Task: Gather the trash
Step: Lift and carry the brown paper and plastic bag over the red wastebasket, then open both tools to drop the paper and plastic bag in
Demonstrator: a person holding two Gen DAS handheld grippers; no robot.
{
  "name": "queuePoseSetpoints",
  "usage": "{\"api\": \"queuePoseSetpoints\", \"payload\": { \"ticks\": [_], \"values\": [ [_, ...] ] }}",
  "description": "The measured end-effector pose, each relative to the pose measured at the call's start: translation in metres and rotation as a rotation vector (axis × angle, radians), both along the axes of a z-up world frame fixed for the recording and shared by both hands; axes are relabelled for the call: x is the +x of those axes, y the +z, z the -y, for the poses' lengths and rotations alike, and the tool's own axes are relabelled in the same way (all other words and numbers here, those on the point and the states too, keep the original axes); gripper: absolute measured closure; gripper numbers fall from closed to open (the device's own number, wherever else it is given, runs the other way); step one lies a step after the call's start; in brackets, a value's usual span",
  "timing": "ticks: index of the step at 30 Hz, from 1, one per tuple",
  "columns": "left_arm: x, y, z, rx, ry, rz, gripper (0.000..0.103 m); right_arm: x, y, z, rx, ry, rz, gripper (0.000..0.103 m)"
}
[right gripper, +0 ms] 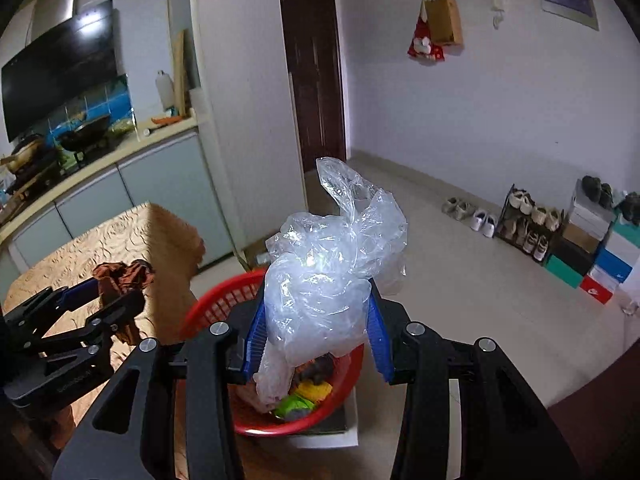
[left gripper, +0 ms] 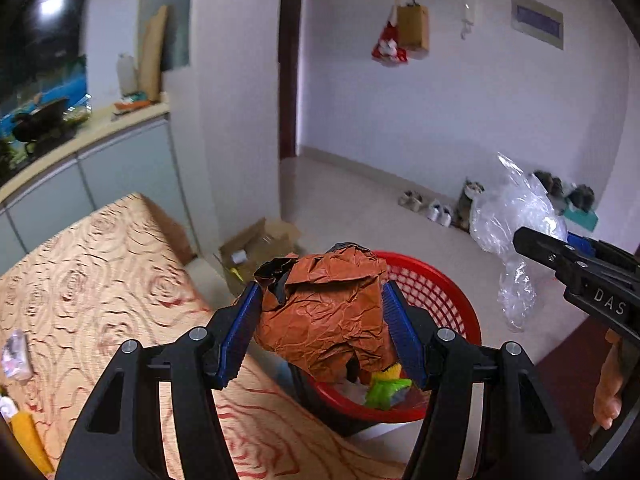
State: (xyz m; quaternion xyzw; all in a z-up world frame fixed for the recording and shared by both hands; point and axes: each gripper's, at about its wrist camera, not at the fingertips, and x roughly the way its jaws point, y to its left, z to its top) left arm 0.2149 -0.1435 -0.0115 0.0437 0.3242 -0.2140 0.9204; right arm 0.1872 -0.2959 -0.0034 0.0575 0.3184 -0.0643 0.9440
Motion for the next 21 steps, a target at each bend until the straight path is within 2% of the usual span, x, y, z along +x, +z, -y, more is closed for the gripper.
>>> {"api": "queuePoseSetpoints", "payload": {
  "ticks": [6, 16, 21],
  "values": [
    [0.021, -0.024, 0.011, -0.021, -0.057, -0.094, 0.043, 0.013, -0.022, 0.006, -0.004, 0.034, -0.070, 0.061],
    [0.037, -0.046, 0.025, 0.010, -0.107, -0.148, 0.042, 0.033, -0.047, 0.008, 0.000, 0.079, -0.146, 0.060],
    [0.039, -0.048, 0.027, 0.002, -0.127, -0.156, 0.036, 0.037, -0.053, 0.011, 0.021, 0.087, -0.159, 0.060]
  ]
}}
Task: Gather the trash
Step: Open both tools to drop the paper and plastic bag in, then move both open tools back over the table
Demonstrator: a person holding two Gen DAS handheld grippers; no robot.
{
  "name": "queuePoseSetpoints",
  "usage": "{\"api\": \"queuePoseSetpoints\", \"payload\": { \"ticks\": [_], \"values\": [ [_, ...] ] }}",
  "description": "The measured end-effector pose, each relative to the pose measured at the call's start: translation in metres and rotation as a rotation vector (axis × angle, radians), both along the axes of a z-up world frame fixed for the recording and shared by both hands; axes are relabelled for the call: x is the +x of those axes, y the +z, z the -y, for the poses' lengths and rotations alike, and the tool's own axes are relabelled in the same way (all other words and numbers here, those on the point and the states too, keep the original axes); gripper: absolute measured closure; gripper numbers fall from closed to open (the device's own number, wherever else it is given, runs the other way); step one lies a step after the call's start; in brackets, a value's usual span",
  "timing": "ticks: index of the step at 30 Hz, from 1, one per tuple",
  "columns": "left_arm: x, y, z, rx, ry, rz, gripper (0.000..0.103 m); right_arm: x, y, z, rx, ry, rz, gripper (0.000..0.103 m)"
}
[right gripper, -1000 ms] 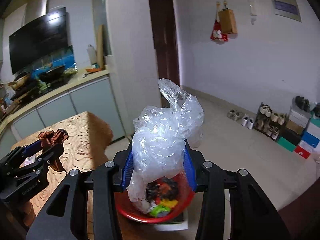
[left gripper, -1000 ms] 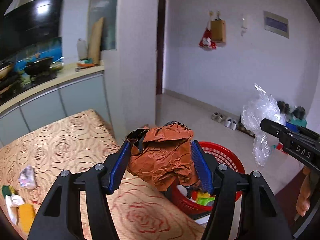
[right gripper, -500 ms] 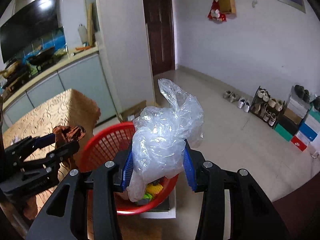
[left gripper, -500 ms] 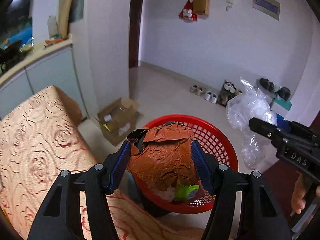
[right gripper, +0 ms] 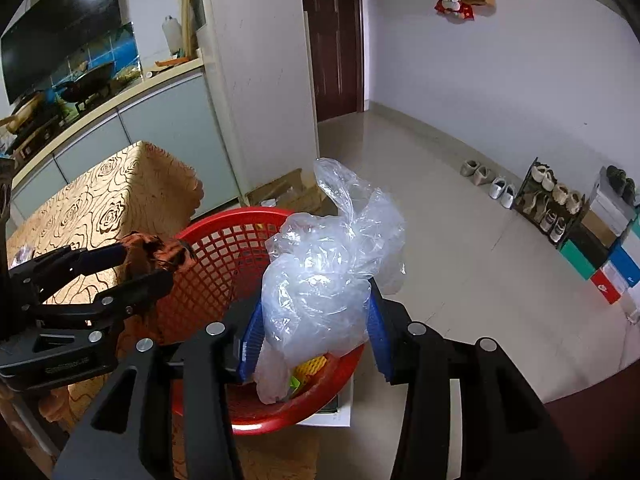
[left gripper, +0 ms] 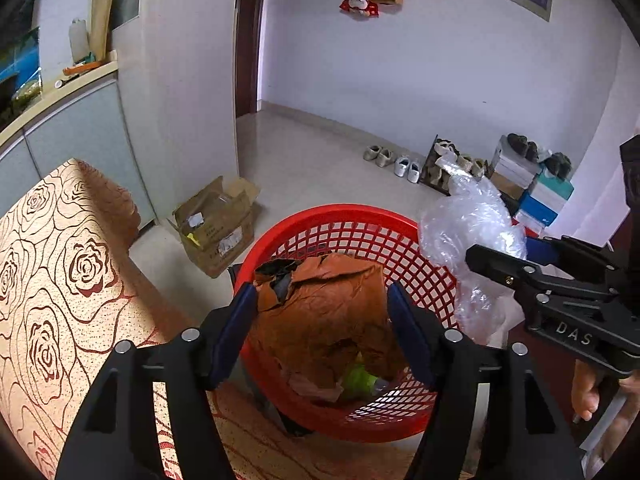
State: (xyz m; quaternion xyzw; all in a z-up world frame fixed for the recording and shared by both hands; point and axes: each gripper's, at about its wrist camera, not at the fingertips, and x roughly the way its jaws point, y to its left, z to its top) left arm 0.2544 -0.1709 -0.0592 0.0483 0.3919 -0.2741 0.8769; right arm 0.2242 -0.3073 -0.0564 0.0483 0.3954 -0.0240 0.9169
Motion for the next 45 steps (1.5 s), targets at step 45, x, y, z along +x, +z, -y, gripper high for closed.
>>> {"api": "queuePoseSetpoints", "payload": {
  "ticks": [45],
  "values": [
    [-0.066, 0.081, -0.113, 0.001, 0.365, 0.247, 0.029, -0.038, 0.065, -0.049, 0.013, 0.039, 0.210, 0.045]
  ]
}}
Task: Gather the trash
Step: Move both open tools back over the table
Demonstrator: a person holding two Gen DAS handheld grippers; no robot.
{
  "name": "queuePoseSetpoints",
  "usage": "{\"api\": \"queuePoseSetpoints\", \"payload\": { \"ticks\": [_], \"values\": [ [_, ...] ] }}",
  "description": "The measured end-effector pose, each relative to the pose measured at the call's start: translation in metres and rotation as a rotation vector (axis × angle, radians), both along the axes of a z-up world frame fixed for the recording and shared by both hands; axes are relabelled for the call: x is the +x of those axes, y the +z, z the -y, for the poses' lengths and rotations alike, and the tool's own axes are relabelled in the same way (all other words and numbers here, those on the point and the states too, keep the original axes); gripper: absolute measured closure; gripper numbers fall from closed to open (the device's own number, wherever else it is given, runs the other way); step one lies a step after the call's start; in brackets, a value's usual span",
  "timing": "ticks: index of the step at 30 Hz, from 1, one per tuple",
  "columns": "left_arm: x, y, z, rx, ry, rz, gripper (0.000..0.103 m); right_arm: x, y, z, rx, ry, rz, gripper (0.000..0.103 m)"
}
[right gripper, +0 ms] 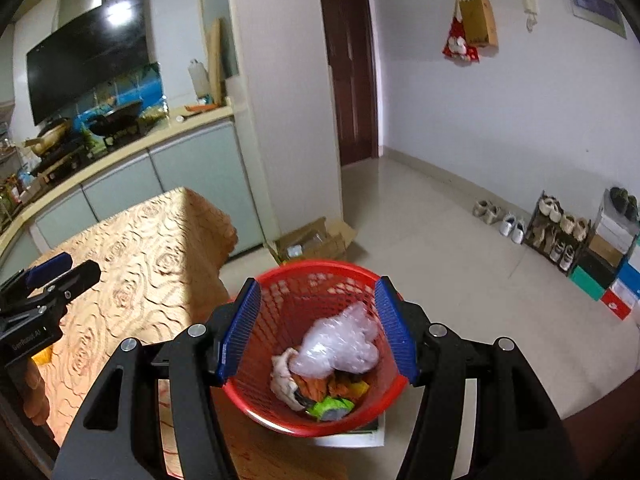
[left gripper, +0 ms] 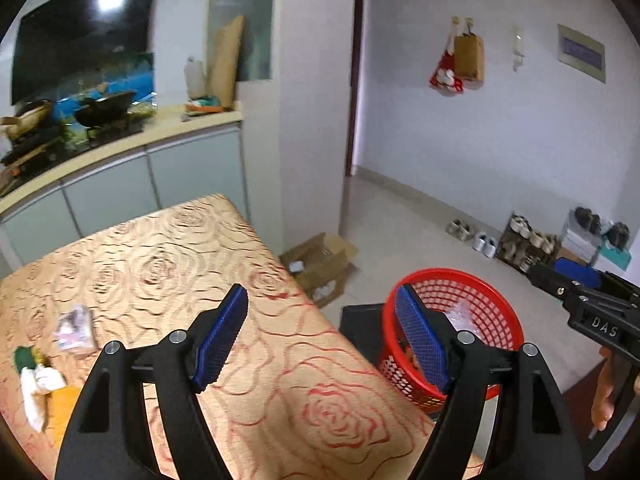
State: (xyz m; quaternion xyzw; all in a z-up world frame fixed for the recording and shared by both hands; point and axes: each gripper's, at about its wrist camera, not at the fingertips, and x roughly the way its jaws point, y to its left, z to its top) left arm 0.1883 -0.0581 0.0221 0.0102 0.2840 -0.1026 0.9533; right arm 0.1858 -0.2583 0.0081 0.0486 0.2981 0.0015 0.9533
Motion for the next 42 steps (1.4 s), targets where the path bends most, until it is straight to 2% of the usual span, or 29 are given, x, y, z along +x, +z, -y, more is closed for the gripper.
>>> {"api": "queuePoseSetpoints", "payload": {
  "ticks": [7, 10, 19, 29, 37, 42],
  "values": [
    [-0.023, 0.014, -0.050, -0.006, 0.130, 0.038, 0.029, -0.001, 0.023, -0.041, 0.014, 0.085, 0.067, 0.045],
    [-0.031, 0.017, -0.071, -0.005, 0.185, 0.047, 0.029, -0.003, 0.030, -0.065, 0.026, 0.125, 0.096, 0.039],
    [-0.061, 0.022, -0.158, -0.015, 0.374, 0.053, 0.025, -0.008, 0.042, -0.140, 0.038, 0.277, 0.124, 0.038],
    [-0.094, 0.017, -0.236, 0.012, 0.551, 0.063, 0.023, -0.014, 0.029, -0.221, 0.039, 0.418, 0.096, 0.035],
    [-0.105, -0.005, -0.281, 0.006, 0.594, 0.009, 0.023, -0.022, 0.019, -0.273, 0.014, 0.516, 0.065, 0.035],
    [-0.102, -0.026, -0.299, -0.001, 0.579, -0.054, 0.023, -0.021, 0.014, -0.295, -0.001, 0.555, 0.048, 0.035]
  ]
}}
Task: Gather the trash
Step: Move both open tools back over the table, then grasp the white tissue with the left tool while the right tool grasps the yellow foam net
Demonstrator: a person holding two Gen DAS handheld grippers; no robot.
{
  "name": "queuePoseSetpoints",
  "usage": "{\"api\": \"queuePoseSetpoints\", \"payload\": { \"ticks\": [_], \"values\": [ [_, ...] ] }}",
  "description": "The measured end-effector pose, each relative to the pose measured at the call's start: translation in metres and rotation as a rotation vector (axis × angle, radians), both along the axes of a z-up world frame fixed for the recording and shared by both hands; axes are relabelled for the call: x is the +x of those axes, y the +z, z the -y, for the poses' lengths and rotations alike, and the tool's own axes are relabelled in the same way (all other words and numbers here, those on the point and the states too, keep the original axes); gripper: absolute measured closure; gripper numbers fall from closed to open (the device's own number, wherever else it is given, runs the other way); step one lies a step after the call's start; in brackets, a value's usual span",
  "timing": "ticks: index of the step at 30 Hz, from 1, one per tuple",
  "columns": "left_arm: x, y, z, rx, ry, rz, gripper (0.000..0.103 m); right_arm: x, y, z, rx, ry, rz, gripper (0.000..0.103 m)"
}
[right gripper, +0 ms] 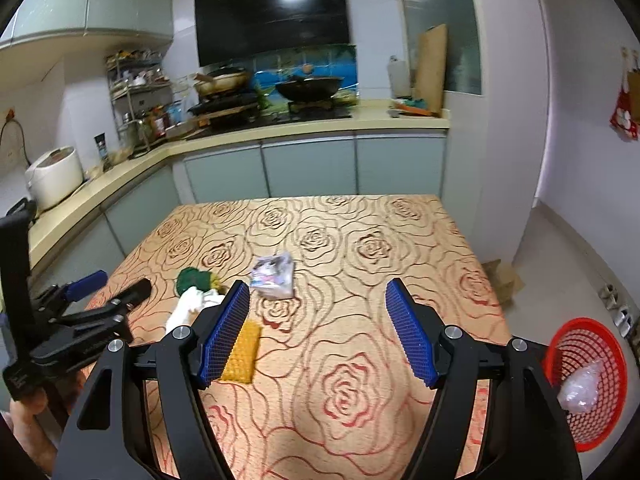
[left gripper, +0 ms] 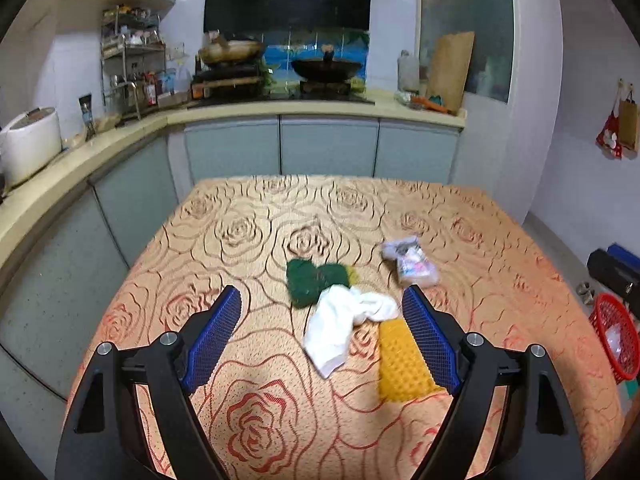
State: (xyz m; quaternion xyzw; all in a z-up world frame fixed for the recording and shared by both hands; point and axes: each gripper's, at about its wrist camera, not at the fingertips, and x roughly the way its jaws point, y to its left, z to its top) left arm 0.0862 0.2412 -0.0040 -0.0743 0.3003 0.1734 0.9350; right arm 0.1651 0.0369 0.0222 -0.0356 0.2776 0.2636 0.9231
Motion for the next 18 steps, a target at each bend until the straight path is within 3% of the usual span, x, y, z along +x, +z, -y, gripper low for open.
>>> {"api": "queuePoseSetpoints", "payload": {
  "ticks": [5, 10, 14, 16, 18],
  "values": [
    [0.013, -0.026, -0.005, -0.017, -0.035, -0.085, 0.026, 0.005, -0.007, -0.013, -0.026, 0.019, -0.019, 0.035],
    [0.028, -0.044, -0.004, -0.041, -0.089, -0.147, 0.046, 0.012, -0.015, -0.020, -0.046, 0.024, -0.040, 0.035],
    [0.041, -0.055, -0.006, -0.071, -0.109, -0.195, 0.053, 0.016, -0.020, -0.022, -0.050, 0.024, -0.049, 0.035],
    [0.045, -0.059, -0.008, -0.078, -0.111, -0.208, 0.061, 0.019, -0.023, -0.024, -0.051, 0.024, -0.058, 0.035],
    [0.048, -0.062, -0.010, -0.086, -0.113, -0.224, 0.080, 0.021, -0.026, -0.026, -0.053, 0.027, -0.069, 0.035]
  ]
}}
